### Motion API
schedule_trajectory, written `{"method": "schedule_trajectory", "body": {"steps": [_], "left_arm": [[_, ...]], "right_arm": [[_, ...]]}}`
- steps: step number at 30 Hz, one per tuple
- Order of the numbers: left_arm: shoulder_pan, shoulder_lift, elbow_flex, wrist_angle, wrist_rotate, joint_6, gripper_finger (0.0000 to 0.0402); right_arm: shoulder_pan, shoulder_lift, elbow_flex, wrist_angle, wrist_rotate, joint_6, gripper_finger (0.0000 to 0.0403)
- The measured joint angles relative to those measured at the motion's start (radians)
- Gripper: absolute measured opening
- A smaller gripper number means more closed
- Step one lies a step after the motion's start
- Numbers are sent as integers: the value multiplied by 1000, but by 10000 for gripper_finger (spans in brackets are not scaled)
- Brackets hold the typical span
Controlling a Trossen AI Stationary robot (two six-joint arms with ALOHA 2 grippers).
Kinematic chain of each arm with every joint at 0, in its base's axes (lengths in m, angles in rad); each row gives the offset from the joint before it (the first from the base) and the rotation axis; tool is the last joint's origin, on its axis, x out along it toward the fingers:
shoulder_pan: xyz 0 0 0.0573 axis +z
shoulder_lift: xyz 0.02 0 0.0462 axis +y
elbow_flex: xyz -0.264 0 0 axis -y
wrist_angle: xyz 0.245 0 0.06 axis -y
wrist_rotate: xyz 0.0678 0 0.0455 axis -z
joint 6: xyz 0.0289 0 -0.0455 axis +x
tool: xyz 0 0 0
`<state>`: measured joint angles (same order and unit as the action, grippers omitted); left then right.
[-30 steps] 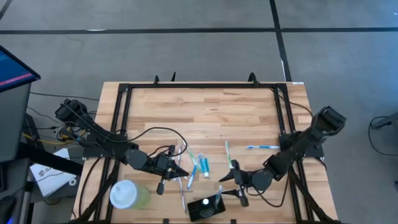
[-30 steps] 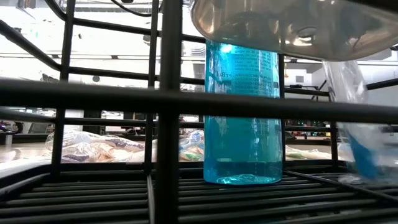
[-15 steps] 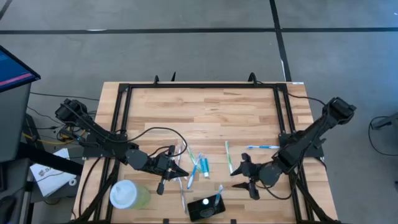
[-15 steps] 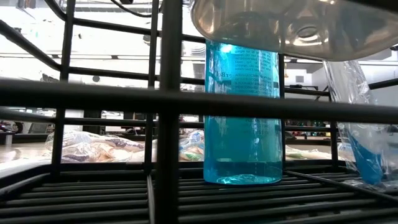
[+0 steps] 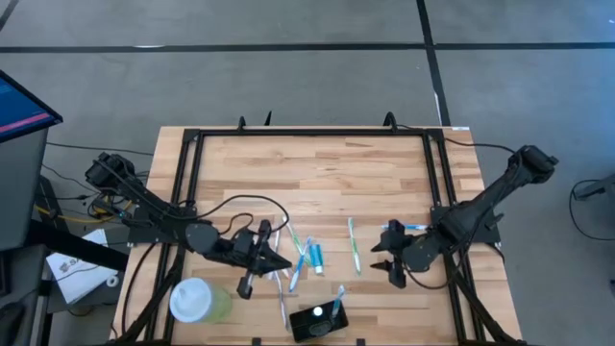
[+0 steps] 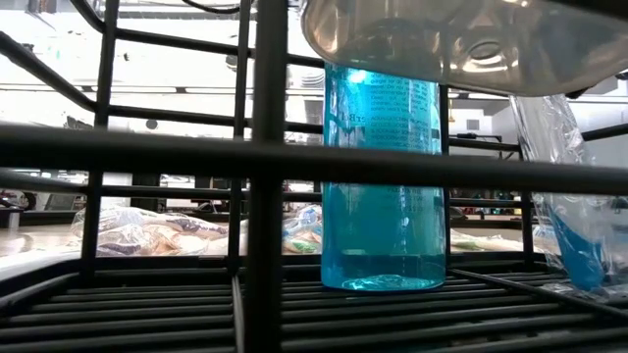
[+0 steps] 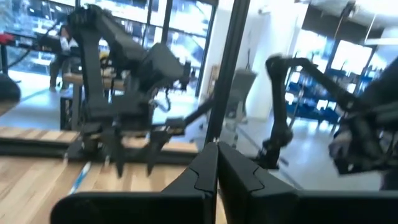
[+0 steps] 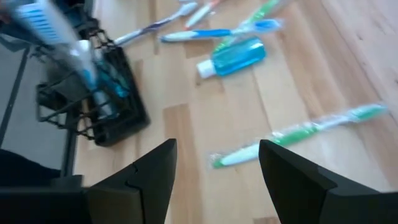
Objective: Pick & Place toothbrushing station
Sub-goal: Put the top violet toothbrush into the black wire organizer
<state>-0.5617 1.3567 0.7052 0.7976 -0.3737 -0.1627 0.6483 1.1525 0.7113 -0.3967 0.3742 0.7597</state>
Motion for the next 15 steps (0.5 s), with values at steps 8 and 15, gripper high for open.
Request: {"method": "schedule_trajectory", "body": {"steps": [8,15], "left_arm": [[0,0,0,101,0,-9,4],[0,0,0,111,27,-49,4]], "right_arm": [[-106,-38,0,-17,-116,66,219],[-188,-56,35,-34,-118,85,219]]}}
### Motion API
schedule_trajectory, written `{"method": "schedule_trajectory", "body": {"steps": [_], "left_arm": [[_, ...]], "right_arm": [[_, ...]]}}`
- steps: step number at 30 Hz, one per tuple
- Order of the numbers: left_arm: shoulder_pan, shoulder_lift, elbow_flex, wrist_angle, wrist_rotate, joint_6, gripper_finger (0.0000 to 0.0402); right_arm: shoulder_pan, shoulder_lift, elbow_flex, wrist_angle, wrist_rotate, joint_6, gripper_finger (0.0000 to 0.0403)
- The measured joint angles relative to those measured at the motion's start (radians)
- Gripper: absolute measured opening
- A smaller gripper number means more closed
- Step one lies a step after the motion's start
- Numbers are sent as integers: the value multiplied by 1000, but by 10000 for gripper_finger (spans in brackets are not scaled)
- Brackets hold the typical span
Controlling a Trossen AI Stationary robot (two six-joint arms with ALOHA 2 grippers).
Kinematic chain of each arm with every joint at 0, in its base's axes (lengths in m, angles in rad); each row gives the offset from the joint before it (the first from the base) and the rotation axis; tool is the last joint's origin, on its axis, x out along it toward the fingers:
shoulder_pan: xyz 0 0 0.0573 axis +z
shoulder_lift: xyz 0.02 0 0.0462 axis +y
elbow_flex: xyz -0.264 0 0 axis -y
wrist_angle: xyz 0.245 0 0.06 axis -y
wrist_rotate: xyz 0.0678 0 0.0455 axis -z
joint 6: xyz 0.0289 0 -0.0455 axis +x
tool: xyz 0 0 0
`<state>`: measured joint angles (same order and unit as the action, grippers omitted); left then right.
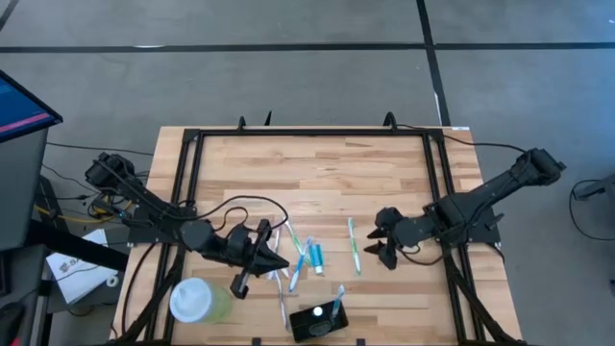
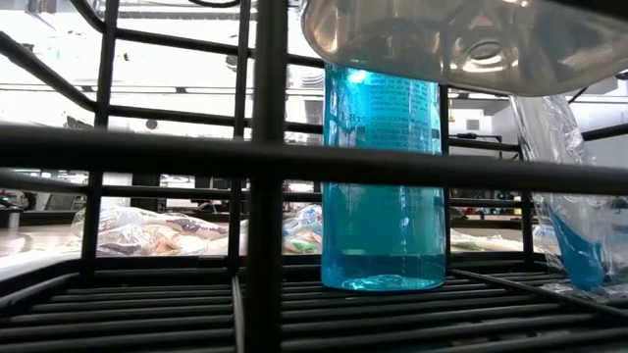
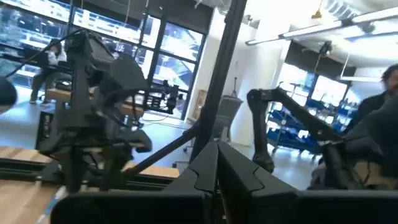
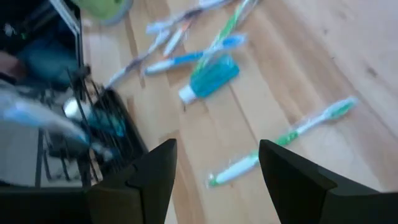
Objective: Pick & Place toothbrushing station
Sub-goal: Put the top violet toothbrush into the black wire organizer
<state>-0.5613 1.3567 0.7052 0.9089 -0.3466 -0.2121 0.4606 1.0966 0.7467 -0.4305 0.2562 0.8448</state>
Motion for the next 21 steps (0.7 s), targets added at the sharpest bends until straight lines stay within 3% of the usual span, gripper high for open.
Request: {"method": "schedule_trajectory", "body": {"steps": [3,8,16,21], "left_arm": [[3,-15,0,42,-82,-62,4],[36,-81,0,56,-297,-370,4],[47,-123,0,-8,-271,-305,4],[43,-127,0,-68,-194,-324,4]], "right_arm": [[-38,1,35,-14,-2,-3,219],[-105,4,92,-9,-2,-84,219],[-197,4,139,-10,-55,-119,219],[-213,4,139,-13,-73,-119,219]]}}
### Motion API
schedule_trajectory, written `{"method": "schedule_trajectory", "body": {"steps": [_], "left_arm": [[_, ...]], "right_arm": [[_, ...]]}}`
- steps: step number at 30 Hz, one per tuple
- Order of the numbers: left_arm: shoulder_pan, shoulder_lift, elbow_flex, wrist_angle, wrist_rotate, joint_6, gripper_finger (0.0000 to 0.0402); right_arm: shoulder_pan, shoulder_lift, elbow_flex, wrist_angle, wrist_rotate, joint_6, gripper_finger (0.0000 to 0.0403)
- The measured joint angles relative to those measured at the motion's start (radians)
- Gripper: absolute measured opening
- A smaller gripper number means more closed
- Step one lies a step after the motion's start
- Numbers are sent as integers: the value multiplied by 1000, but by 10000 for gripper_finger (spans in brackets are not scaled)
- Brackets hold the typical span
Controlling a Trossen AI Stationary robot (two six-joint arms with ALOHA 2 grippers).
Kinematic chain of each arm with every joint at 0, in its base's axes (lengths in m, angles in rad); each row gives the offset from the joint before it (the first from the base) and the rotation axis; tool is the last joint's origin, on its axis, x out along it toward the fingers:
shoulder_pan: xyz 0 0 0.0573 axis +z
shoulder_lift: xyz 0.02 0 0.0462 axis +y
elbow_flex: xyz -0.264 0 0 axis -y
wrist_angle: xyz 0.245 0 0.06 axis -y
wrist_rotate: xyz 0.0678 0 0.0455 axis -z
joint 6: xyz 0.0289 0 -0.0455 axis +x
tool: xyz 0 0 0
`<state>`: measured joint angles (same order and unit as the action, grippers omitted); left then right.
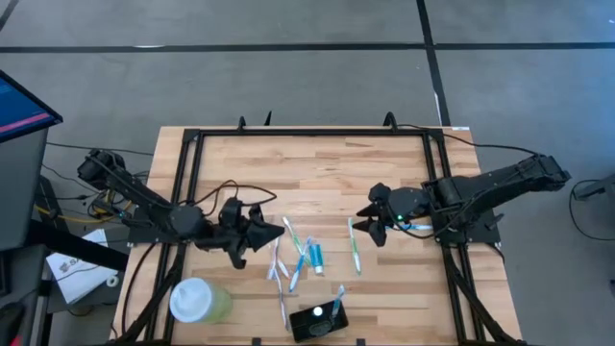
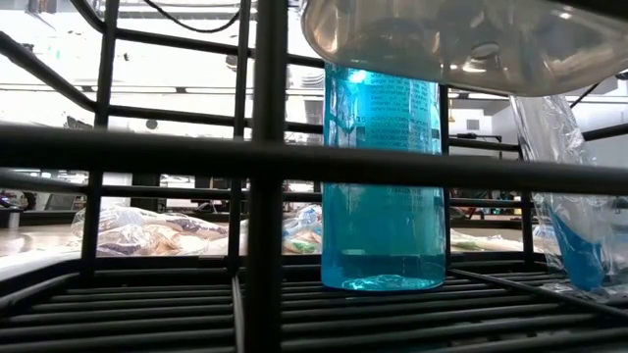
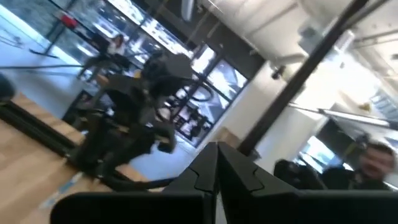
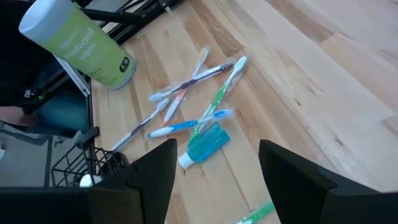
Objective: Pick & Place toothbrushing station
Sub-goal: Put the top violet toothbrush into the black wire organizer
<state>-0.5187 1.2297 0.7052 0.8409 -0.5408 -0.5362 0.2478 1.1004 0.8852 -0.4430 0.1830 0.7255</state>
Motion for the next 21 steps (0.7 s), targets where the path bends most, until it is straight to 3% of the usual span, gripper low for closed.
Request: {"method": "schedule_trajectory", "body": {"steps": [9,13,17,21], "left_arm": [[-2,-27,1,216,32,-86,4],[6,-71,1,224,142,-69,4],[9,-102,1,74,175,-55,4],[15,-138,1,-284,176,-208,4]], "right_arm": [[0,0,0,-2,-3,19,219],[0,0,0,-2,-3,19,219],[-3,0,0,-23,-3,23,219],[-22,0,0,-30,-3,23,219]]}}
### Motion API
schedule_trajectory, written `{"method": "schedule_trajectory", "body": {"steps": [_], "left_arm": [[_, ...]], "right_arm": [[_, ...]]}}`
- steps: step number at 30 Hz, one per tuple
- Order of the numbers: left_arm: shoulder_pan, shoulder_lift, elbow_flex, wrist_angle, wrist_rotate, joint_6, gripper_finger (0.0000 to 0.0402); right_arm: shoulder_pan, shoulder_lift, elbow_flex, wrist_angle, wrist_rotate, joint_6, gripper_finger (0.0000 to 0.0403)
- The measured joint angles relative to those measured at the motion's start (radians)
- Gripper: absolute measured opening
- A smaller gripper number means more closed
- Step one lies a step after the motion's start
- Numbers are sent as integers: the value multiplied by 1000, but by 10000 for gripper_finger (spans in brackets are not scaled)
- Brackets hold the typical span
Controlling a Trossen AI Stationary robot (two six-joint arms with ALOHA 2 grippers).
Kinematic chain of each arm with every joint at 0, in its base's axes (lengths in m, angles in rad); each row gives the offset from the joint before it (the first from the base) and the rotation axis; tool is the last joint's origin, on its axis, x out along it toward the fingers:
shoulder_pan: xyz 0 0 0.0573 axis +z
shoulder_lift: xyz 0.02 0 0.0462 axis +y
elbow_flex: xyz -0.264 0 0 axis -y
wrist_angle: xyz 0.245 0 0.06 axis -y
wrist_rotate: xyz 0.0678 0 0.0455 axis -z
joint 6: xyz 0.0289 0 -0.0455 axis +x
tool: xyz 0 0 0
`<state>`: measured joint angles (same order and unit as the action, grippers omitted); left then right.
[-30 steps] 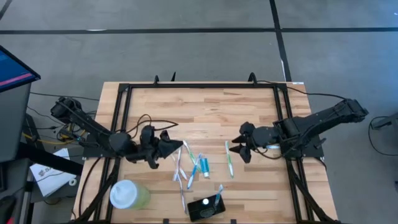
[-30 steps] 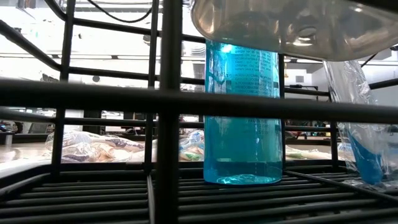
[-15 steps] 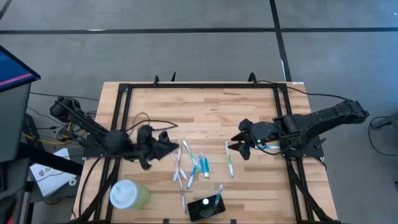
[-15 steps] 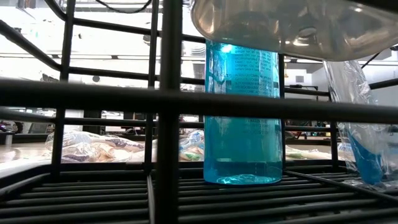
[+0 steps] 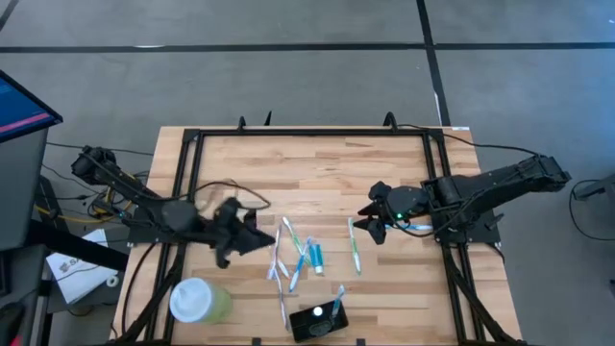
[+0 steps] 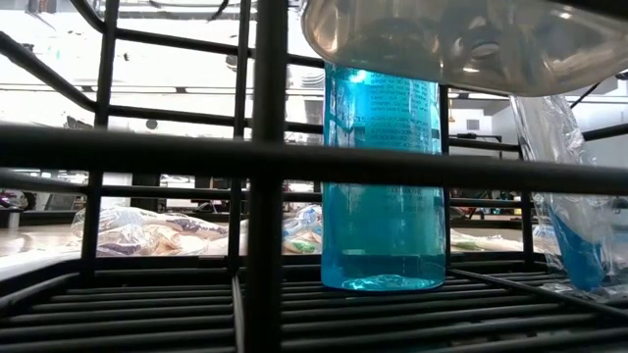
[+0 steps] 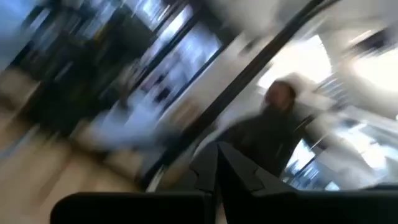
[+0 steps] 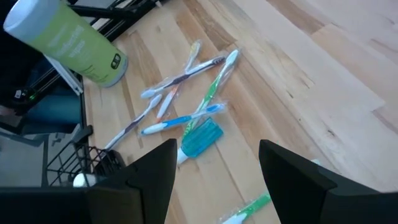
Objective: Pick & Place toothbrushing station
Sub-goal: Put the top violet toothbrush into the black wire organizer
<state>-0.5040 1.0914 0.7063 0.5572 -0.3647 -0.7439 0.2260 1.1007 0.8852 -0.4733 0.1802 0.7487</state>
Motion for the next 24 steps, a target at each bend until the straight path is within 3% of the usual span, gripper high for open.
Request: {"method": "schedule_trajectory", "body": {"steps": [4,13,18,24], "left_arm": [[11,1,-2,-363,18,-135,3],[103,27,-1,-816,350,-173,3],[175,70,-1,-892,496,-17,3],[204,154,43,-892,550,381,3]], "right_arm": [[-19,0,0,1,0,1,219],[-20,0,0,2,0,3,219],[-20,0,0,2,0,3,219],[-20,0,0,2,1,2,219]]}}
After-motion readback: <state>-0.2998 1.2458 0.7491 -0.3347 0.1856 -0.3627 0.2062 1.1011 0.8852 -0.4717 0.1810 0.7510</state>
